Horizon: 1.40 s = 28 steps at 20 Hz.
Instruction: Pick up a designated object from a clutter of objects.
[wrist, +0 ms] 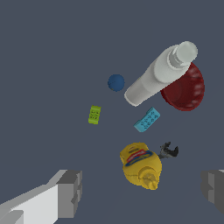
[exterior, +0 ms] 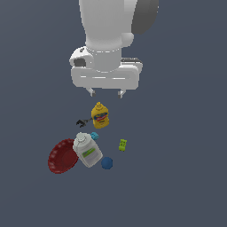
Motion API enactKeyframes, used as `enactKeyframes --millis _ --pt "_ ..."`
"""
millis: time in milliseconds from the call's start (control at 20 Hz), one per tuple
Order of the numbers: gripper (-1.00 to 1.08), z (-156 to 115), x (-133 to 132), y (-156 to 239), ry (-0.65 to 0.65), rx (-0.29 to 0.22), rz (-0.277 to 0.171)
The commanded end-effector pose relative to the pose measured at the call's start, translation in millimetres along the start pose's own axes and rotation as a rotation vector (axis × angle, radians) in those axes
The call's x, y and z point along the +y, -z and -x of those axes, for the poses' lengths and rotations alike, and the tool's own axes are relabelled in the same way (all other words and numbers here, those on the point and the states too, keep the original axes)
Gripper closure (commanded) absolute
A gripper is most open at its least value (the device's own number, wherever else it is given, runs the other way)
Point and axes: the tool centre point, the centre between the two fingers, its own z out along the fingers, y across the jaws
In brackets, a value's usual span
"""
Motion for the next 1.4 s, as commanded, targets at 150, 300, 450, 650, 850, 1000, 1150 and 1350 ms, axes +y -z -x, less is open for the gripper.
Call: enactKeyframes --millis 150,300,450,650,850,1000,1150,1350 --pt "-0.92 -2.0 -1.1 2.0 0.007 0.008 0.005" --pt "-0.92 -7.0 -4.1 8.5 0.028 0.029 0.018" --pt "-0.92 -9.4 -5.6 14.3 0.042 0.043 0.027" --pt "-0.92 -9.3 -5.6 13.2 0.040 0.042 0.026" --pt "-0.92 -13.4 -8.5 3.2 0.032 0.040 0.024" --pt "-0.92 -18.6 -12.5 -10.5 0.021 0.037 0.021" --pt "-0.92 -25.0 -18.0 -29.9 0.006 0.033 0.018" --pt "-0.92 -34.3 -27.9 -64.9 -0.021 0.026 0.013"
